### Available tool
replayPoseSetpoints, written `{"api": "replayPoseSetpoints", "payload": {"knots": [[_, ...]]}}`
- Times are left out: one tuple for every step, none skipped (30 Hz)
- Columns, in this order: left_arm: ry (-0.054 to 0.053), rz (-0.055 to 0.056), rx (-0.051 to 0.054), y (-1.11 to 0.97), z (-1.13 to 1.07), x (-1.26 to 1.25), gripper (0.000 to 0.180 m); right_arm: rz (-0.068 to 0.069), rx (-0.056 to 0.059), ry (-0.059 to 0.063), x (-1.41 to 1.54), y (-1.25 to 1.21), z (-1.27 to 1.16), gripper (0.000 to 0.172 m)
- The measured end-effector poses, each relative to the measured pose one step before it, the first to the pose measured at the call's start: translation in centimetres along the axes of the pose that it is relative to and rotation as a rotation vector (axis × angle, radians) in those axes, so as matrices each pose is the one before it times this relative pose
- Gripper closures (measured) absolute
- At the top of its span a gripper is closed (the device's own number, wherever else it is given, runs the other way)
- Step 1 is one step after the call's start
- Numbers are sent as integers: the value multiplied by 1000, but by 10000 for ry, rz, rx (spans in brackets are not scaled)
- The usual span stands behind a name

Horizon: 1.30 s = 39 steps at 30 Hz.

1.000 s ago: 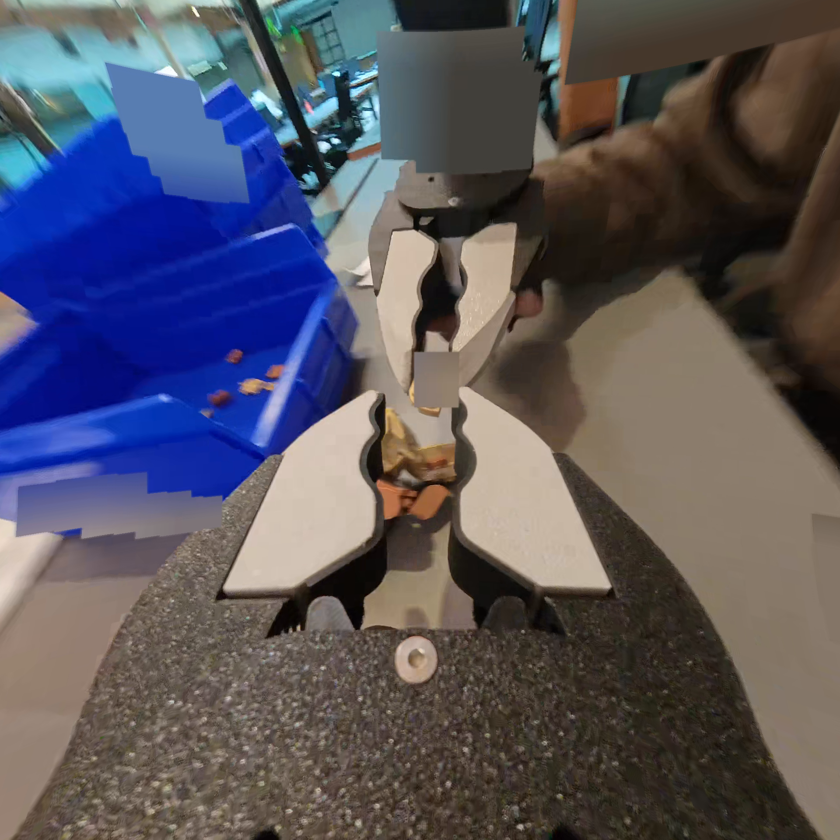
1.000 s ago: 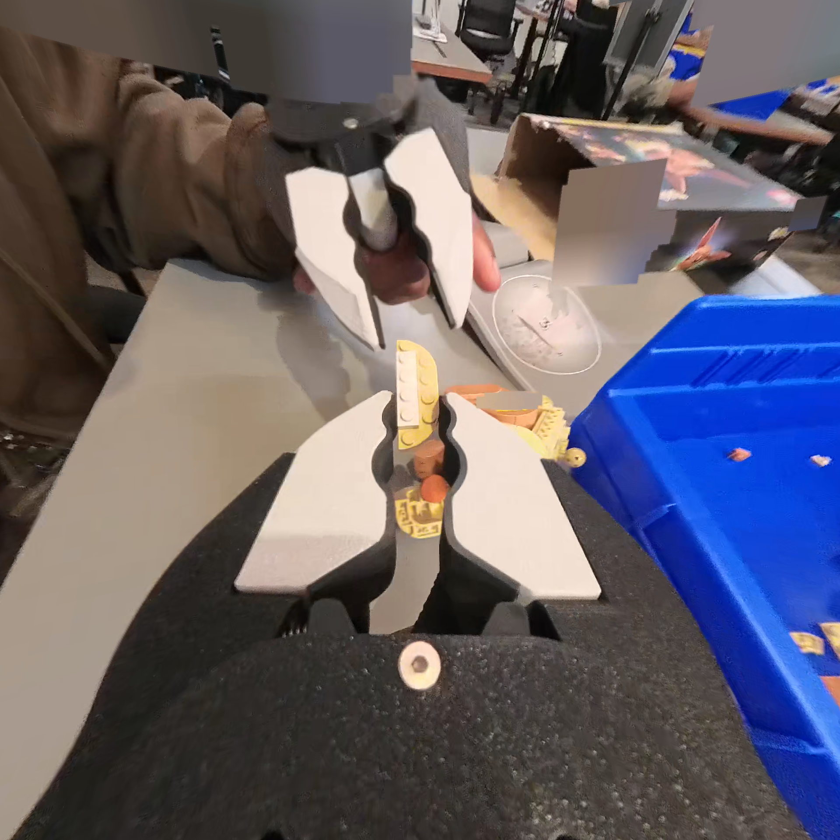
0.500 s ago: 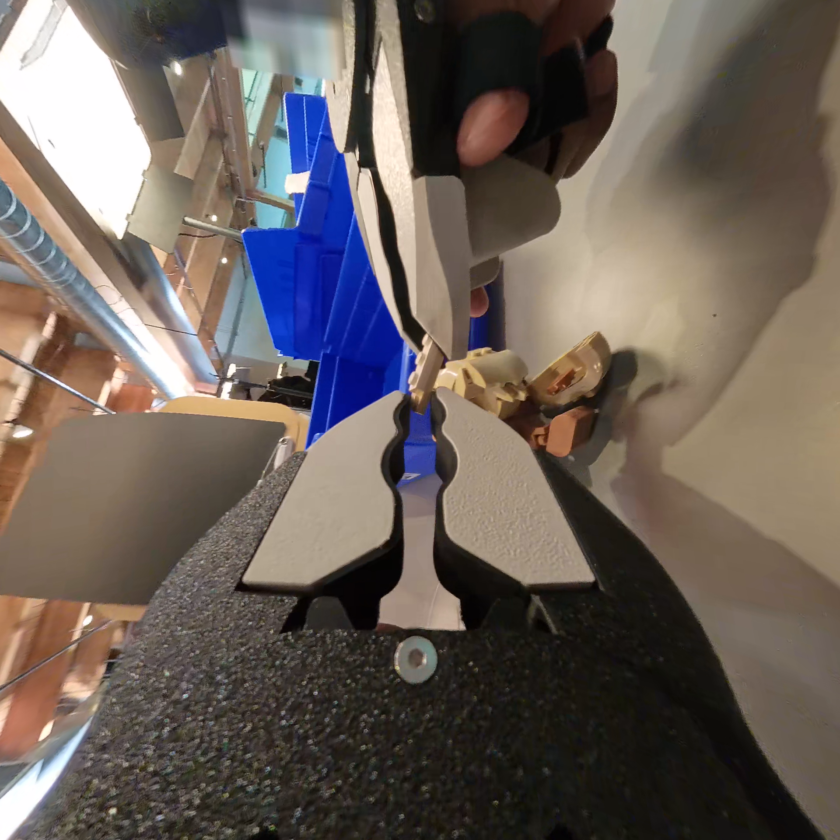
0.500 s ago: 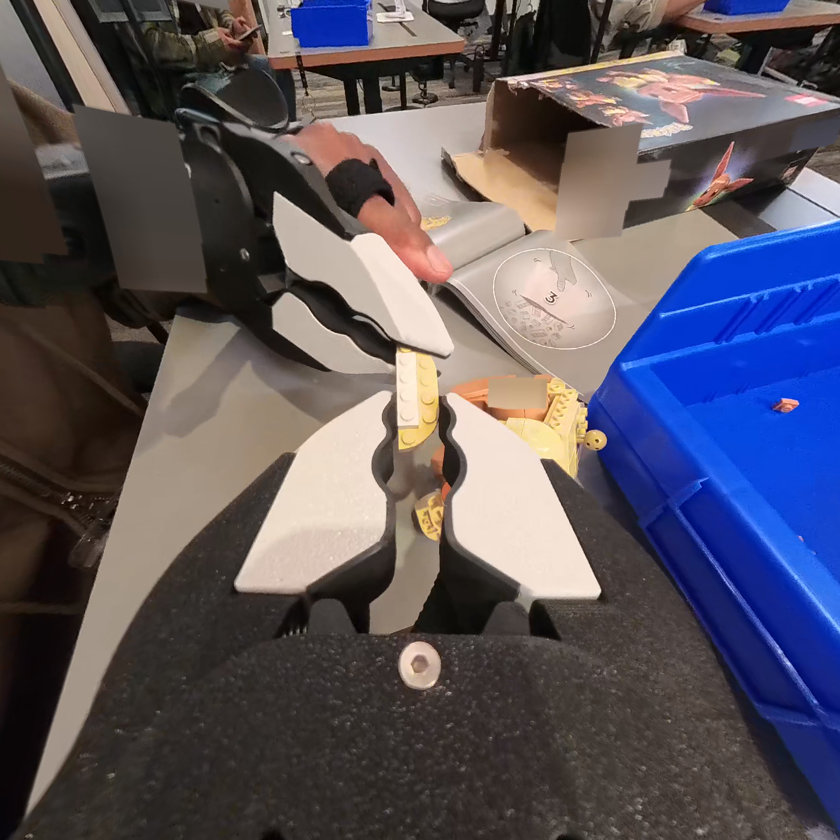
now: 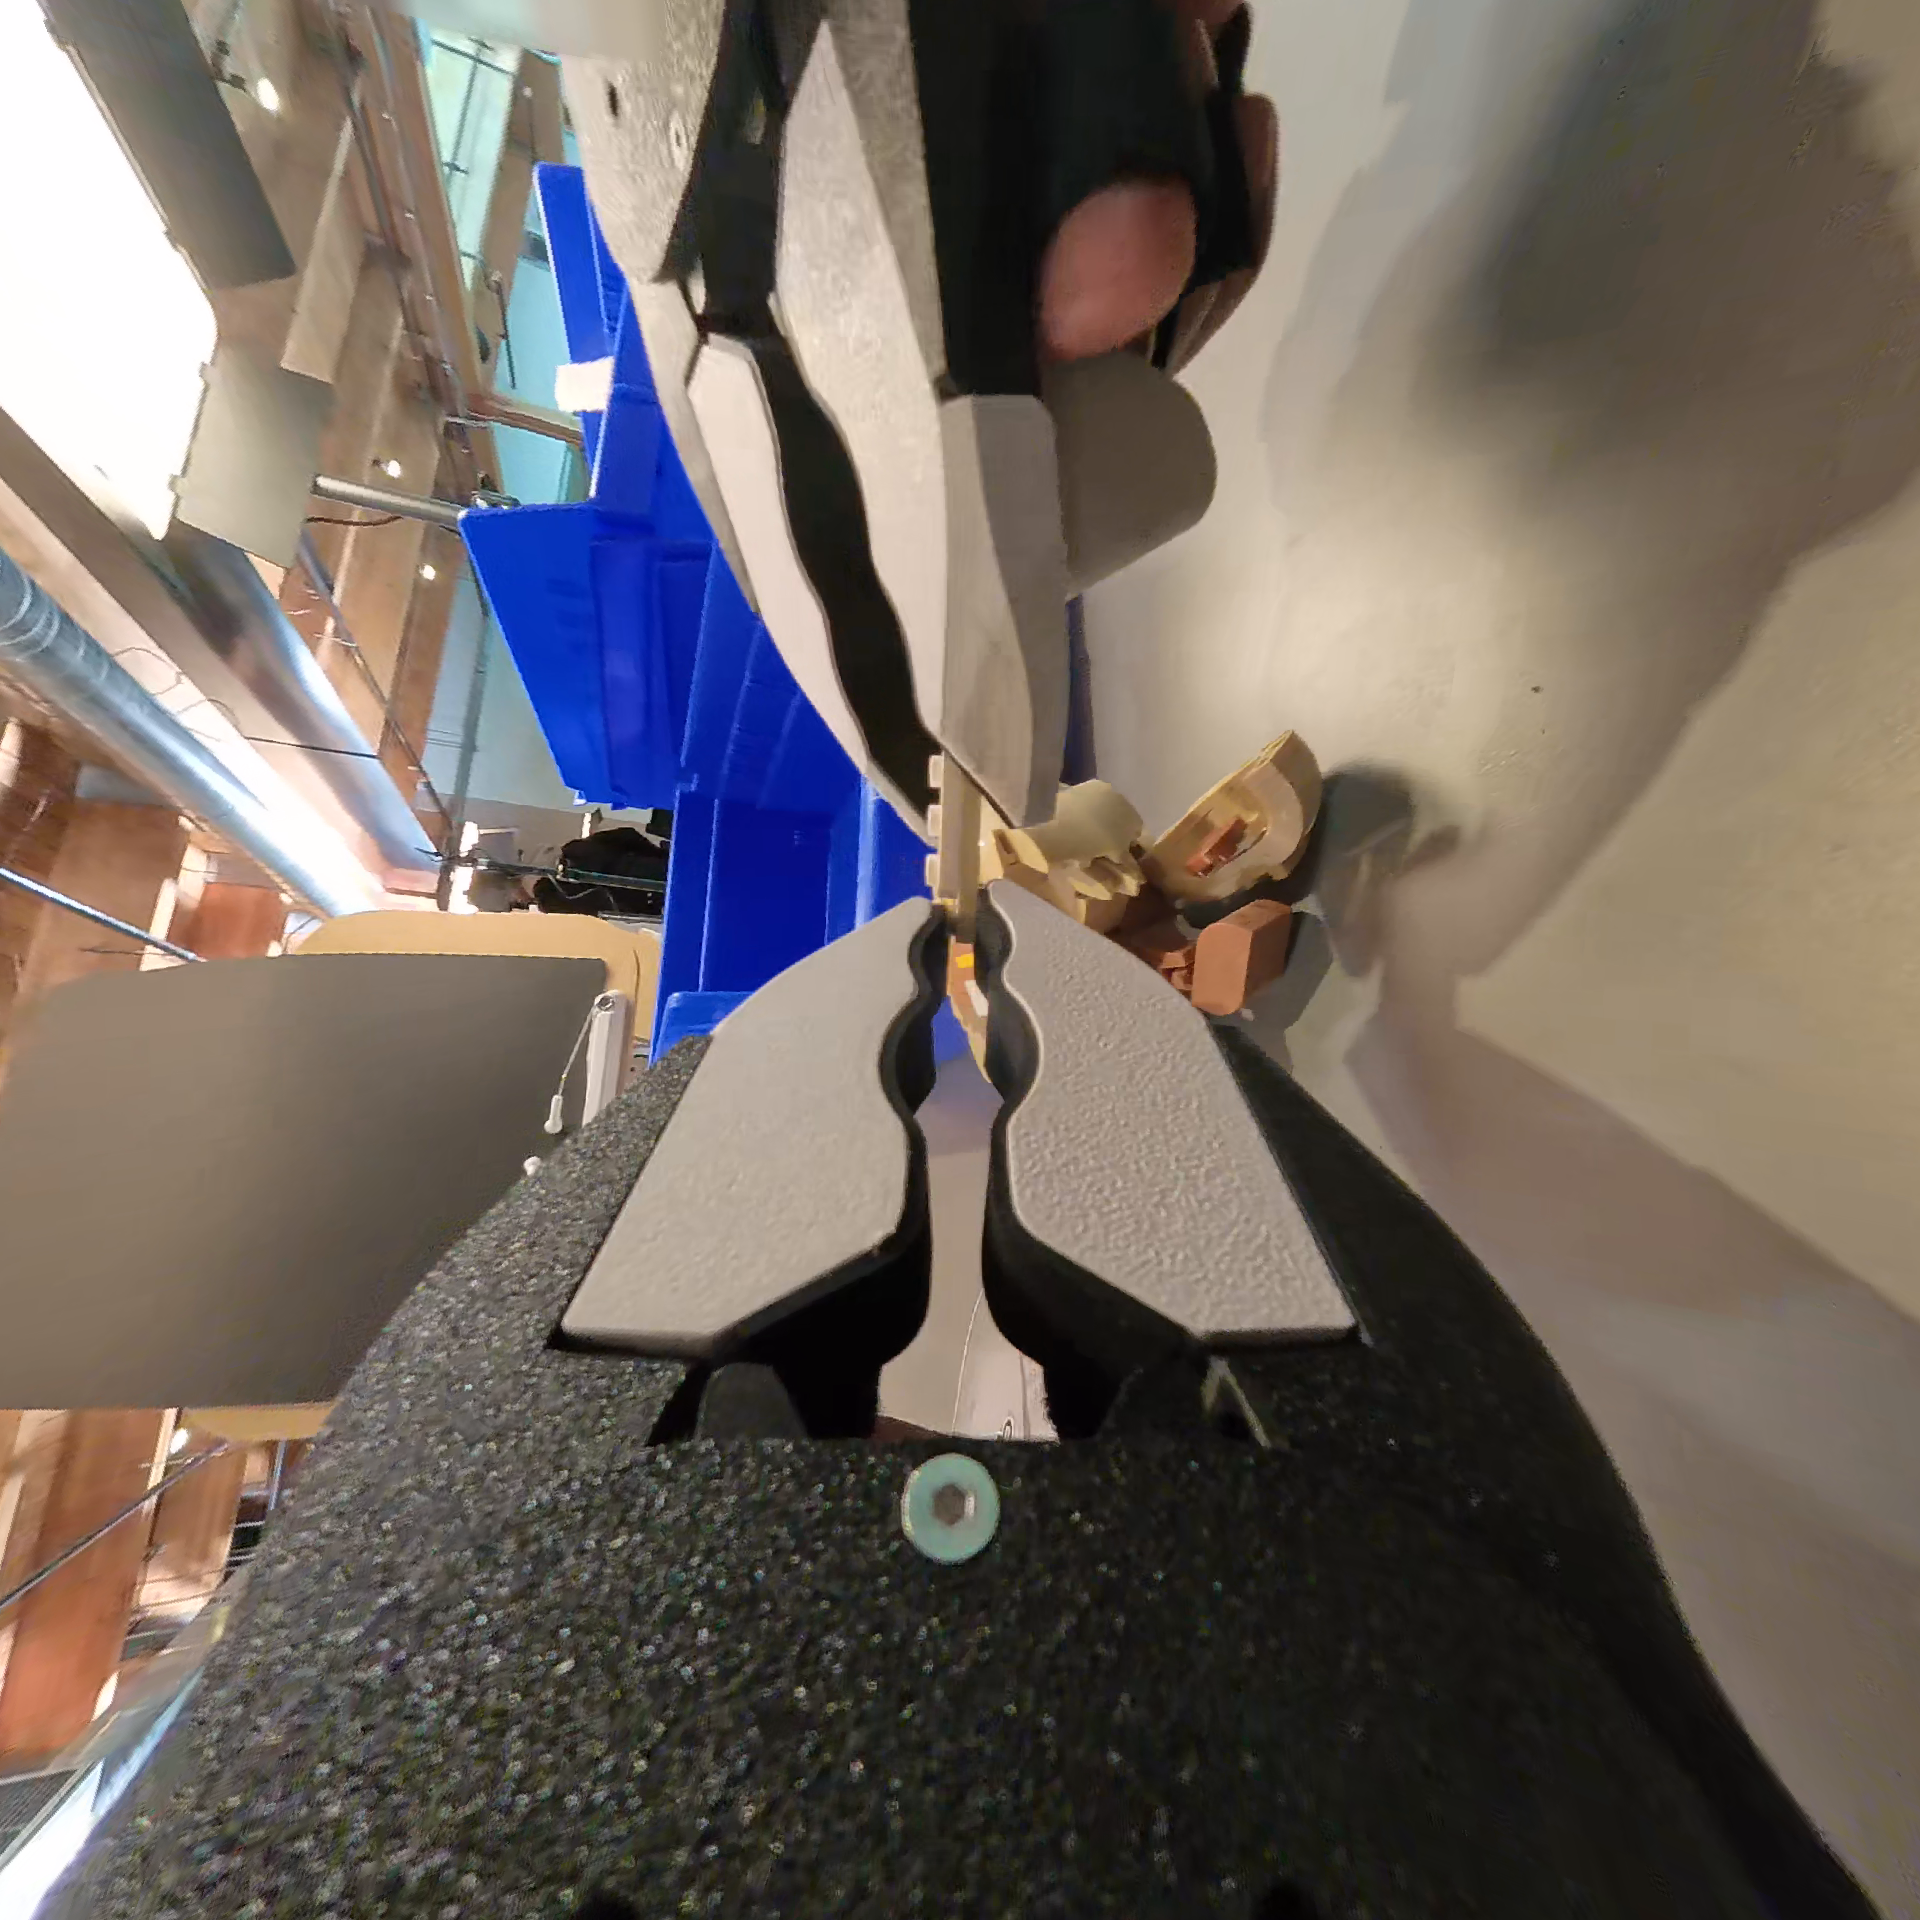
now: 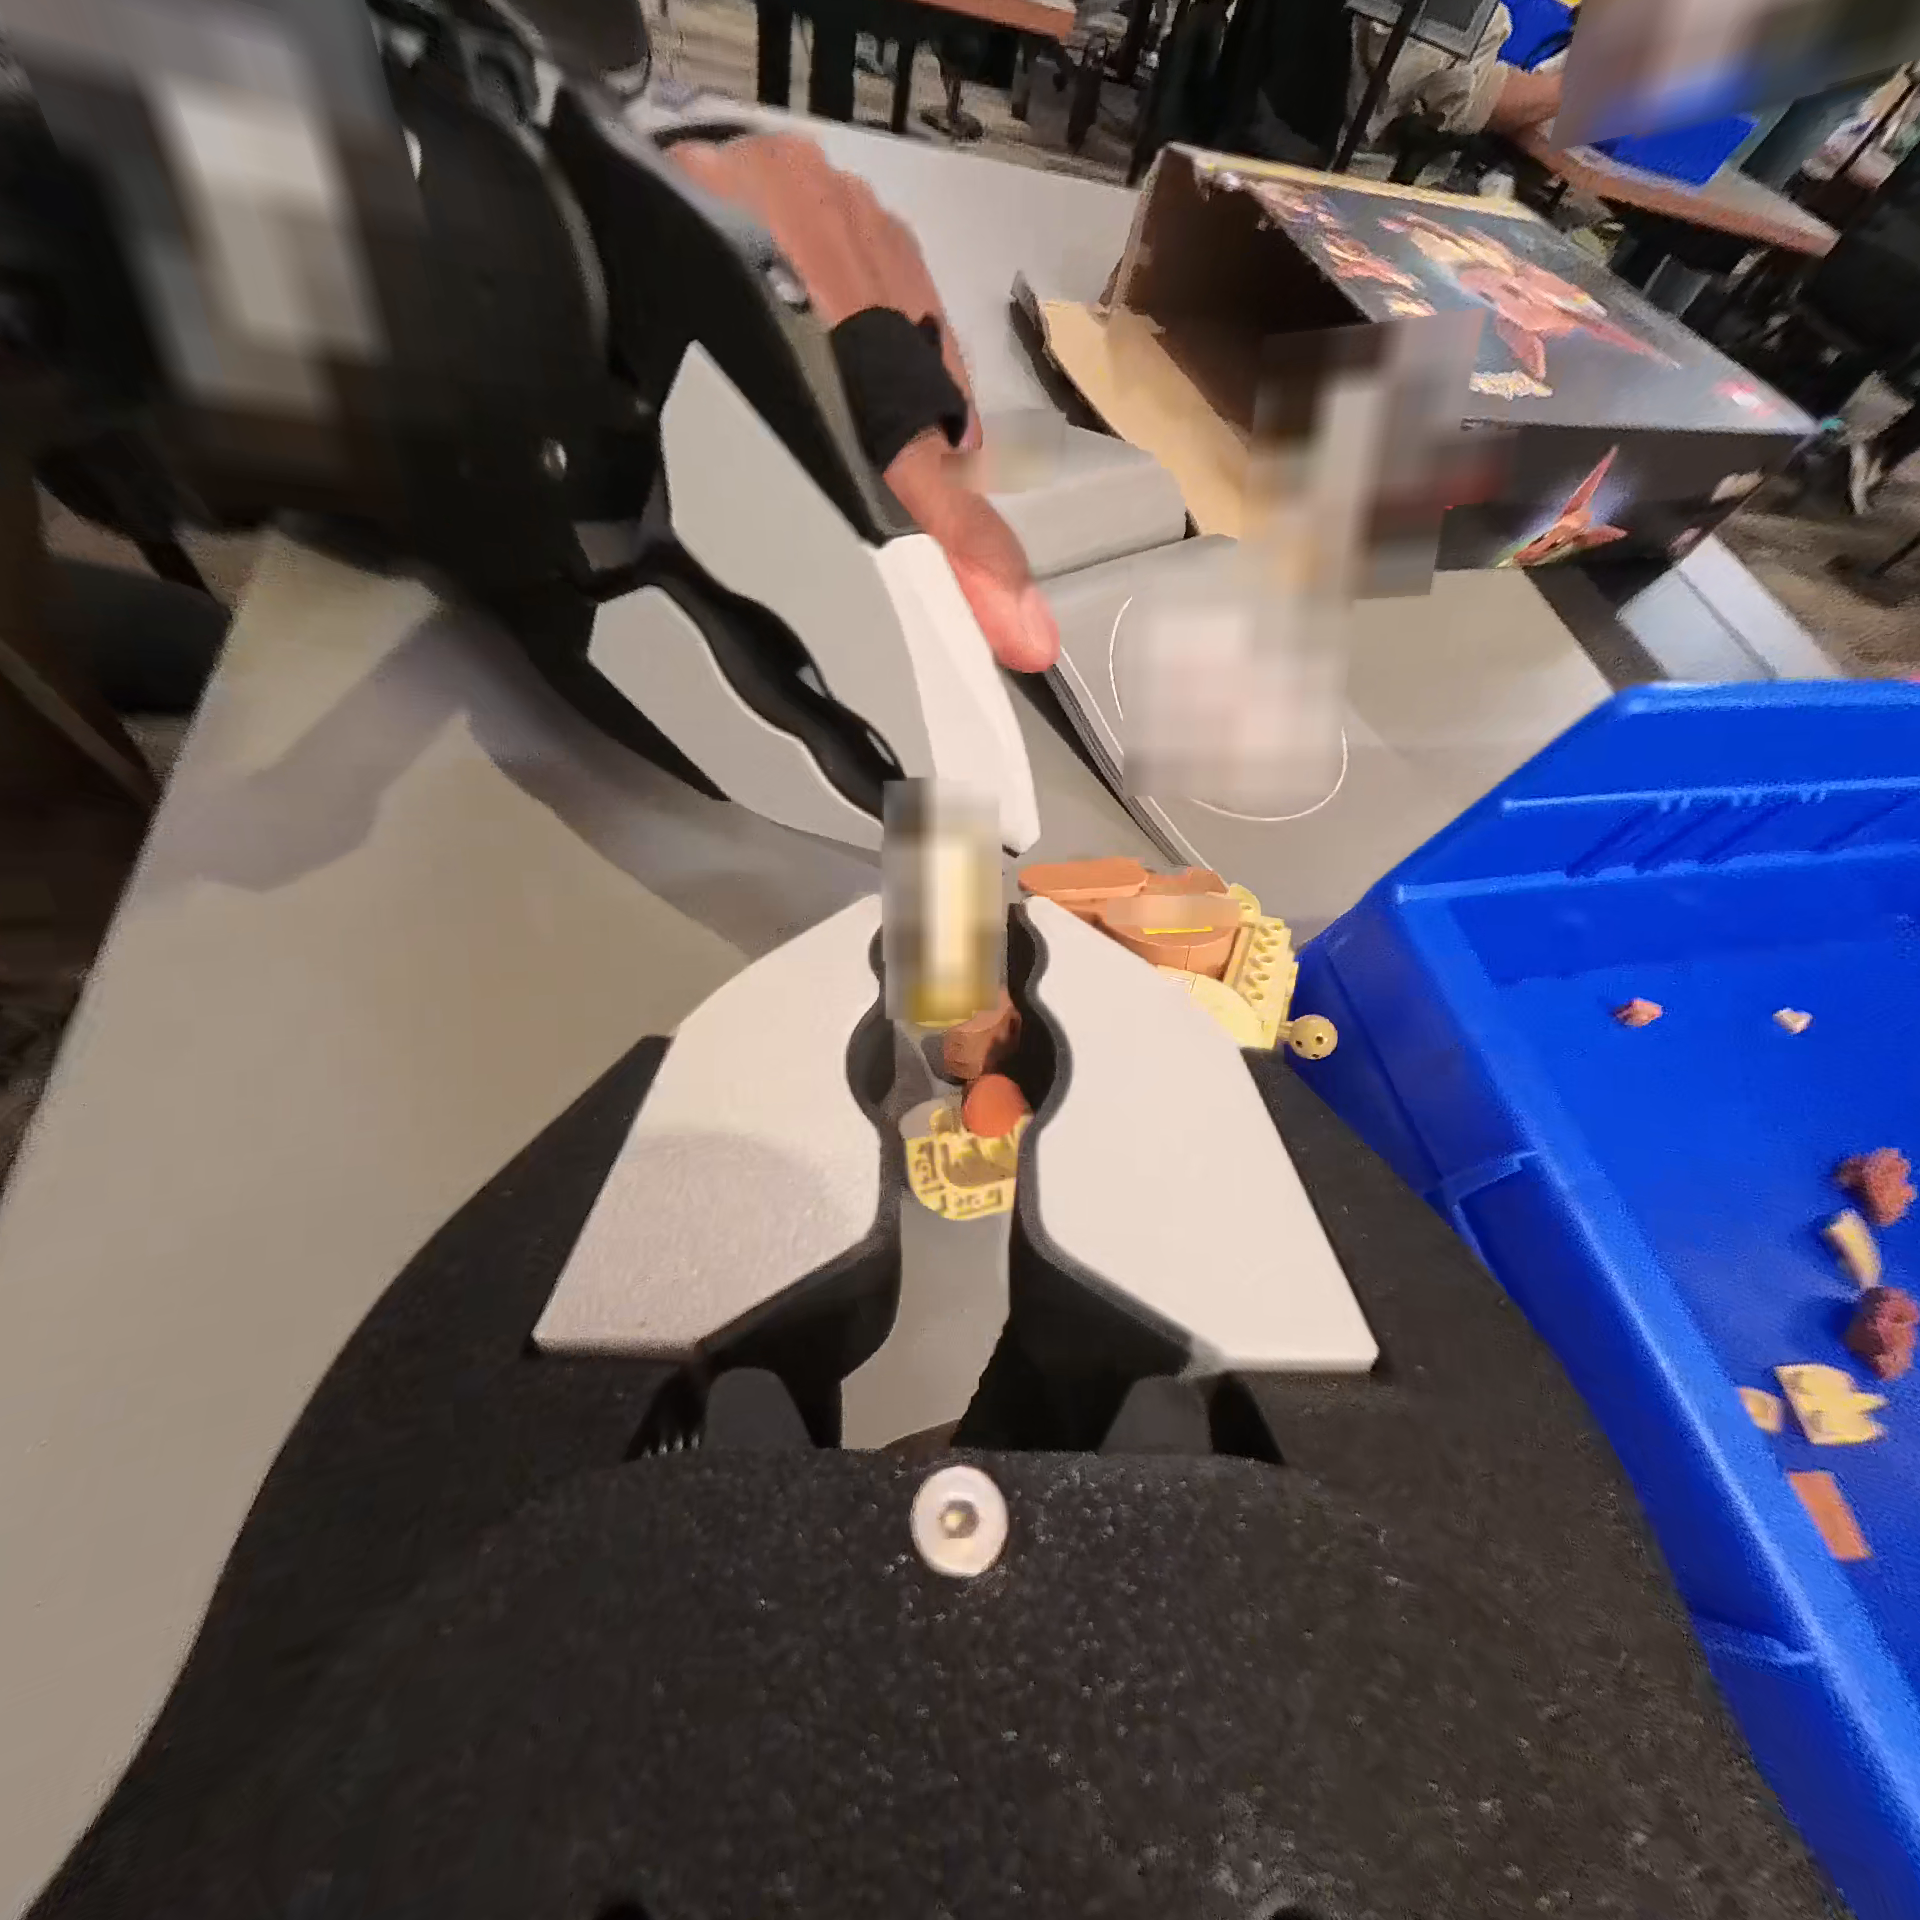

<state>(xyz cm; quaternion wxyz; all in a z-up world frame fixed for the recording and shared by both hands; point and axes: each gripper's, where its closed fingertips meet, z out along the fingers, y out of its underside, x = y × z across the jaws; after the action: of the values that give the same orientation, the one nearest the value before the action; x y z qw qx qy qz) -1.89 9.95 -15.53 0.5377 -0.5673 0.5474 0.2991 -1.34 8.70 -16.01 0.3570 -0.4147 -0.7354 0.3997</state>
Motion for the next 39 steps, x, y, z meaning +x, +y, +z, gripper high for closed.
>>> {"api": "replayPoseSetpoints", "payload": {"knots": [[25, 92, -29, -38, 5, 70, 176, -412, -173, 88, -163, 200, 113, 153], [12, 192, -34, -22, -9, 87, 176, -244, -169, 54, -154, 213, 148, 153], [12, 219, -62, 36, 19, 131, 176, -94, -123, 25, -107, 157, 128, 152], [4, 219, -40, 5, 4, 128, 176, -17, -73, -20, -82, 111, 94, 153], [20, 181, -67, 44, 19, 121, 176, 17, -10, -29, -37, 32, 30, 153], [61, 122, -81, 92, 51, 165, 176, 41, 42, 2, 27, -62, -34, 153], [78, 49, -56, 88, 61, 162, 176, 45, 52, 19, 84, -99, -91, 154], [45, 1, -15, 47, 41, 101, 176, 18, 28, -2, 37, -82, -106, 154], [18, -2, 0, 21, 5, 20, 176, -6, 1, -24, -30, -49, -87, 155], [-14, -4, -2, 9, -9, -35, 176, -8, -18, -38, -91, -8, -26, 158], [17, -3, -12, 8, 10, 10, 176, -12, -30, -36, -127, 25, 41, 161], [32, 41, -37, 53, 14, 73, 176, -35, -61, 15, -75, 64, 69, 162], [24, 73, -15, 30, 25, 93, 176, -48, -89, 30, -39, 100, 70, 162], [26, 72, 4, -7, 25, 113, 176, -19, -86, -9, -69, 111, 46, 162], [17, 84, 11, -31, 14, 100, 176, 47, -63, -58, -73, 99, 27, 162], [-1, 101, 27, -55, 10, 80, 176, 125, -32, -106, -93, 90, 2, 163], [-10, 104, 54, -81, -15, 69, 176, 194, 18, -153, -109, 50, -26, 163], [-30, 99, 76, -111, -39, 26, 176, 230, 78, -180, -123, 19, -60, 163], [-26, 103, 88, -110, -42, 40, 176, 277, 102, -205, -138, 9, -63, 163], [-22, 126, 108, -130, -41, 62, 176, 330, 113, -232, -144, 25, -57, 164], [-38, 153, 118, -139, -47, 56, 176, 357, 130, -251, -152, 24, -56, 164], [-44, 185, 119, -158, -56, 60, 176, 371, 134, -270, -168, 33, -61, 164], [-46, 203, 113, -178, -67, 79, 176, 360, 116, -273, -187, 58, -63, 164], [-31, 198, 114, -183, -55, 107, 176, 308, 83, -247, -170, 104, -42, 164], [2, 178, 97, -176, -26, 142, 176, 234, 62, -188, -151, 129, -18, 164], [25, 148, 108, -161, -16, 160, 176, 204, 48, -158, -149, 150, -16, 164], [55, 128, 160, -208, -34, 207, 176, 221, 33, -189, -170, 179, 0, 164], [56, 122, 168, -237, -33, 215, 176, 240, 24, -213, -185, 201, -7, 164], [56, 151, 151, -226, -22, 221, 176, 252, 1, -214, -164, 198, -9, 164], [65, 139, 138, -238, -13, 225, 176, 249, -25, -221, -164, 215, -15, 164], [42, 139, 155, -273, -19, 191, 176, 252, -17, -238, -183, 193, -33, 164], [13, 112, 139, -226, -23, 119, 176, 270, 20, -237, -166, 133, -47, 164], [2, 88, 102, -163, -25, 73, 176, 298, 48, -223, -150, 108, -16, 164], [6, 101, 114, -177, -26, 82, 176, 318, 51, -232, -166, 77, -97, 164], [19, 76, 110, -155, -26, 74, 176, 299, 45, -227, -166, 100, -44, 164], [31, 77, 88, -132, -29, 85, 176, 280, 25, -222, -101, 109, 15, 165], [-38, 115, 94, -135, -42, 6, 176, 290, 32, -222, -84, 112, 15, 172], [112, 230, 184, -273, -98, 250, 176, 314, 123, -203, -127, -43, -60, 172], [150, 87, 75, -115, -33, 307, 176, 220, 201, -82, -15, -201, -275, 172]]}}
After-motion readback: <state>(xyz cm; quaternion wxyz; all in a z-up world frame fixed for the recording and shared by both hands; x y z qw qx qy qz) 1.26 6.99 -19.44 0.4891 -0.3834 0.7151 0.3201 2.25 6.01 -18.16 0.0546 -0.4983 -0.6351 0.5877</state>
